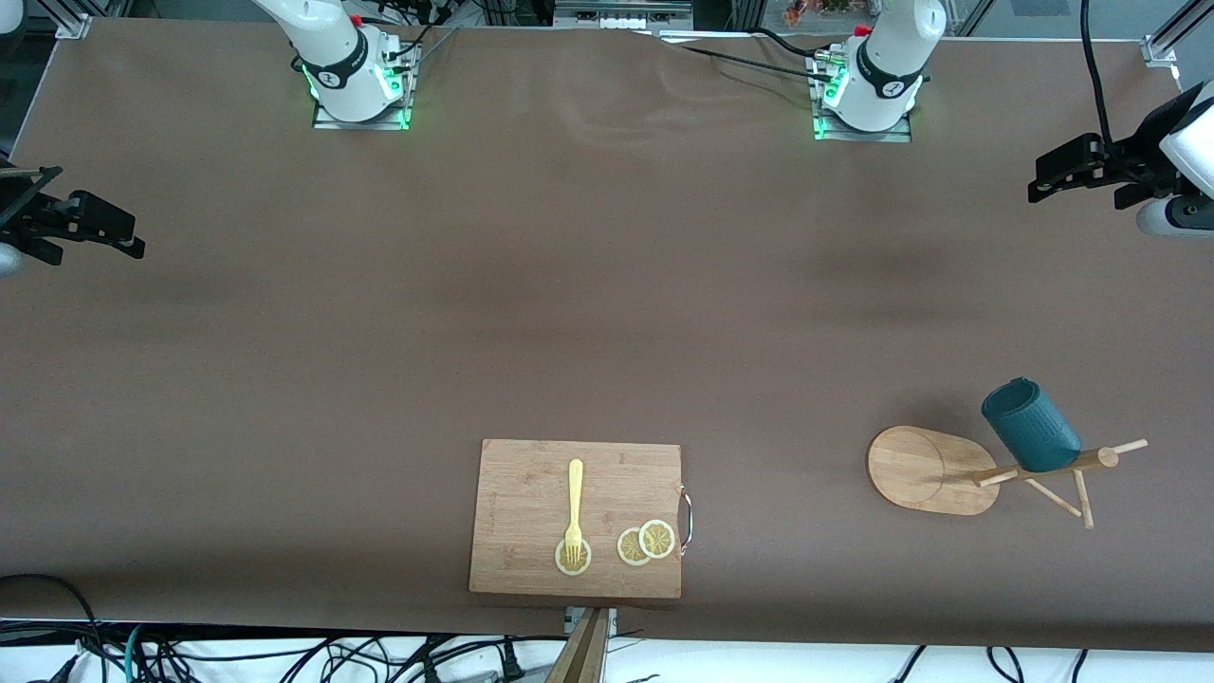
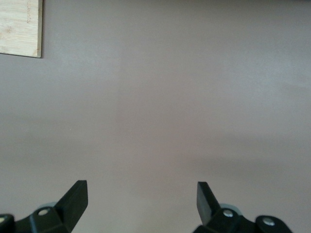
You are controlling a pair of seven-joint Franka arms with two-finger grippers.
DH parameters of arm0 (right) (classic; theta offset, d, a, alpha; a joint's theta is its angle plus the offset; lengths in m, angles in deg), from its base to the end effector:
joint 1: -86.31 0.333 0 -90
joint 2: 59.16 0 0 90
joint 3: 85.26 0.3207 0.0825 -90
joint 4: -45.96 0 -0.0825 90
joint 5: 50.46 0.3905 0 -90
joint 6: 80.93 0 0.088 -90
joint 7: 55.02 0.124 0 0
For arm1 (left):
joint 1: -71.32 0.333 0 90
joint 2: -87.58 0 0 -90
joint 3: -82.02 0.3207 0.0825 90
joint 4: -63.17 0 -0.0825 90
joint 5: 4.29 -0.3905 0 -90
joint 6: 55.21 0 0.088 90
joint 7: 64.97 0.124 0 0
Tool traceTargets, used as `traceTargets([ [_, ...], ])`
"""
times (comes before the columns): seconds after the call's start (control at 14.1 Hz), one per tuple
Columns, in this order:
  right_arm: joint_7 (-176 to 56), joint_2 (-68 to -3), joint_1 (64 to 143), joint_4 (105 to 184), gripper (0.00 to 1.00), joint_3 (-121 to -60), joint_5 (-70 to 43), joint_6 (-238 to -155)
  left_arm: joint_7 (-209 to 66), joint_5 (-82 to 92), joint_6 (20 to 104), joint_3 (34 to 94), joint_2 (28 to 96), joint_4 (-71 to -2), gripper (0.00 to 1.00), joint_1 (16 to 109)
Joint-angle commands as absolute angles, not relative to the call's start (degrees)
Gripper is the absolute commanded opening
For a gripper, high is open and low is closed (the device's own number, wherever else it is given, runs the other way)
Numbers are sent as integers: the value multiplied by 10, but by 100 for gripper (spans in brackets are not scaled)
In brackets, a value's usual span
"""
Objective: Pass cup and hang on rack
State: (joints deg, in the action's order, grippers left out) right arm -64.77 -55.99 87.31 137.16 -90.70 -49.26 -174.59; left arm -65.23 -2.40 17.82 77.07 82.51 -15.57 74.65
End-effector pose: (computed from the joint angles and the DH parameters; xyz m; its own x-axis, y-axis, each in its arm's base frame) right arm 0.5807 -0.0412 0.5762 0.9958 0.0913 -0.0093 0.0911 -0.9957 -0.0175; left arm 0.5527 -0.0179 0.6313 0.9818 -0.0340 -0.1867 -0.0270 -0.9989 0.0396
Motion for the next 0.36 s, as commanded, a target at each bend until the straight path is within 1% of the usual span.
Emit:
traceTargets([
  [0.0, -655, -566, 872, 1368, 99, -904, -492, -1736, -651, -14, 181, 767, 824, -153, 100, 752],
  [0.28, -654, -564, 872, 1368, 100, -905, -491, -1737, -650, -13, 184, 766, 819, -151, 100, 747],
])
